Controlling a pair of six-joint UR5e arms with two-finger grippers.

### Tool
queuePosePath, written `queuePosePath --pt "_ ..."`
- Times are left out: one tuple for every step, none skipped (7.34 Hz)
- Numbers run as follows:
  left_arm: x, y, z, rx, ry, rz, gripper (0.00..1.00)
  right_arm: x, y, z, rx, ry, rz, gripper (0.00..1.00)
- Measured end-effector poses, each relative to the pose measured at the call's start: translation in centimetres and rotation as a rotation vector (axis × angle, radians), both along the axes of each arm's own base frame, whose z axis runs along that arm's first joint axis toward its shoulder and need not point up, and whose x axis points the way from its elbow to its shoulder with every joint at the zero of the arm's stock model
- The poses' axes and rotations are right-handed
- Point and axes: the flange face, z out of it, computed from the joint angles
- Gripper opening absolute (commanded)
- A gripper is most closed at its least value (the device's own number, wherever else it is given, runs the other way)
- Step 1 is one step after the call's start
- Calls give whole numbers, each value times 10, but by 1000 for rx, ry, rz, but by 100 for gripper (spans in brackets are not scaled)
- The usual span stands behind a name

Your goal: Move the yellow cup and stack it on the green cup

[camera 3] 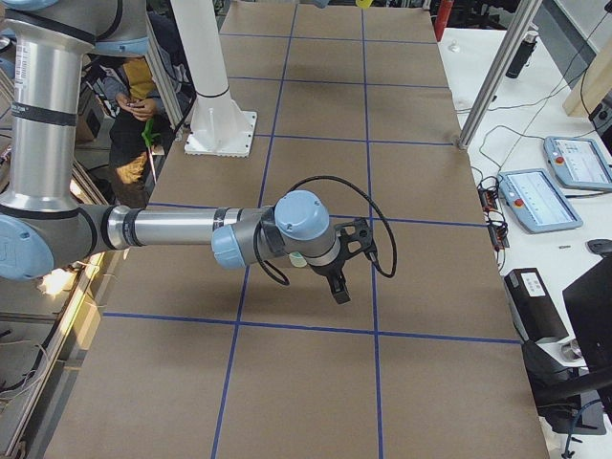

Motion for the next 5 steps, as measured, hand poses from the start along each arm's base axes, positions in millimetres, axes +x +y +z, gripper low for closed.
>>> queuePosePath --pt "47 11 -15 93 -18 82 28 -5 -13 -25 31 -58 -20 99" --pt "89 20 -29 193 -38 136 28 -17 -32 -57 36 -117 -32 99" --pt "123 27 -39 289 -61 163 26 -39 -52 -93 7 -168 -37 99" --pt "154 35 -48 367 -76 187 26 -71 -67 -133 -46 -211 -40 99" --pt "184 42 -60 427 -76 211 26 -112 -80 -179 -123 -256 -40 100"
